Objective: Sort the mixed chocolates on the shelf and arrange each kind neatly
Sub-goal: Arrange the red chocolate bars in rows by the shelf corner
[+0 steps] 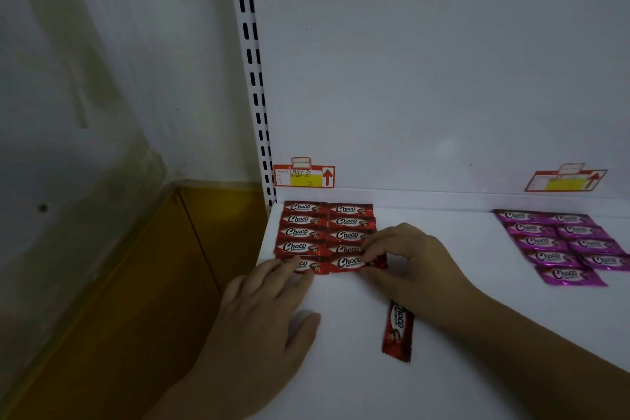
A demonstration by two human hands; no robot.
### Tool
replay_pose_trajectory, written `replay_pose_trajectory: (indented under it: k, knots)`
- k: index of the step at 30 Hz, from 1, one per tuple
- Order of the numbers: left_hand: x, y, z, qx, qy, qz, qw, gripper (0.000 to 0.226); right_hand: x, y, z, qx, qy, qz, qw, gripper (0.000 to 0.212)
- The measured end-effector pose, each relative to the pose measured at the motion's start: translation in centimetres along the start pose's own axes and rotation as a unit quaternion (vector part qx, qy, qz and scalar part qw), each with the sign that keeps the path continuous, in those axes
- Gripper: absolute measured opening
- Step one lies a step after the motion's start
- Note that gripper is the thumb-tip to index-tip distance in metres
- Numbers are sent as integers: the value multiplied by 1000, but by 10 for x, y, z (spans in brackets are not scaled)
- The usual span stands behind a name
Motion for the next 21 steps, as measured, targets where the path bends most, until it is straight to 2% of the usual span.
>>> replay_pose_trajectory:
  k: [9,14,21]
  knots:
    - [0,-1,0,-3,17,17,1000,56,0,-1,0,-18,7,-11,1000,14]
    - [-2,0,-1,-5,7,29,1000,52,2,-3,-1,12,-20,8,1000,13]
    - [-4,-1,0,-9,-16,49,999,62,2,-2,-1,10,-24,11,1000,14]
Point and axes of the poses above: each hand's wrist, its own z-axis away from the middle knuckle, its own x-axis out of the palm, y = z × x, the point moved 1 cm from there along -z, towards the middle knuckle, and after that the axes turned 12 degrees about -z, right-handed, at the moved point
